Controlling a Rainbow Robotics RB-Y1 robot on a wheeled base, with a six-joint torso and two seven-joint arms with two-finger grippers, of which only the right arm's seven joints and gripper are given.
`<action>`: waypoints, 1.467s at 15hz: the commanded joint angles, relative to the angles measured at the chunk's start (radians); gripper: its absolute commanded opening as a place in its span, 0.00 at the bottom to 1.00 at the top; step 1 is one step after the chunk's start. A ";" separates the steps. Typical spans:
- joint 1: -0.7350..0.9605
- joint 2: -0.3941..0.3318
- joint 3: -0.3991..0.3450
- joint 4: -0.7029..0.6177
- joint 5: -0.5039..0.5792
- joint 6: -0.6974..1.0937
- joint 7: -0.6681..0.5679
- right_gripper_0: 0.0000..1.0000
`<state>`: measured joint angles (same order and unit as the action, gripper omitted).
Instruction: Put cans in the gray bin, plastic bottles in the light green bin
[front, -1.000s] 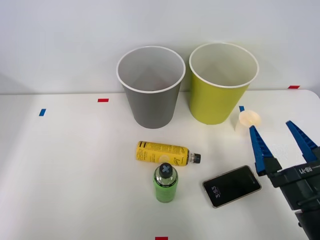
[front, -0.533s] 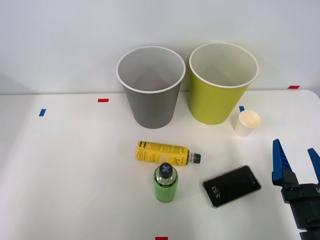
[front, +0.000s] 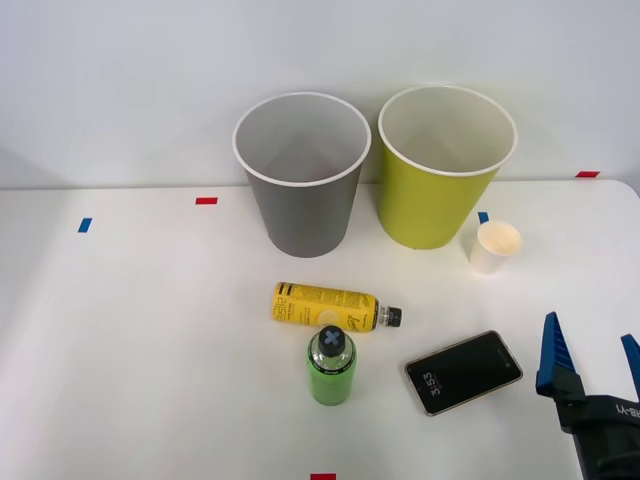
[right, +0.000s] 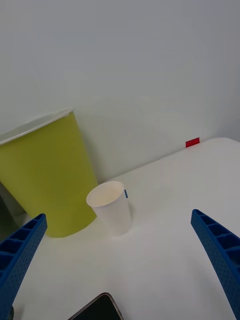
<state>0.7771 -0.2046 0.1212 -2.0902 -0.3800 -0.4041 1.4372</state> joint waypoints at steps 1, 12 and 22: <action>-0.007 0.043 -0.011 0.013 0.116 -0.001 -0.023 1.00; 0.110 -0.082 0.087 0.013 0.247 -0.147 0.146 1.00; 0.241 -0.105 0.205 0.104 0.176 -0.260 0.347 1.00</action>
<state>1.0094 -0.3157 0.3140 -1.9991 -0.2198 -0.6521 1.7820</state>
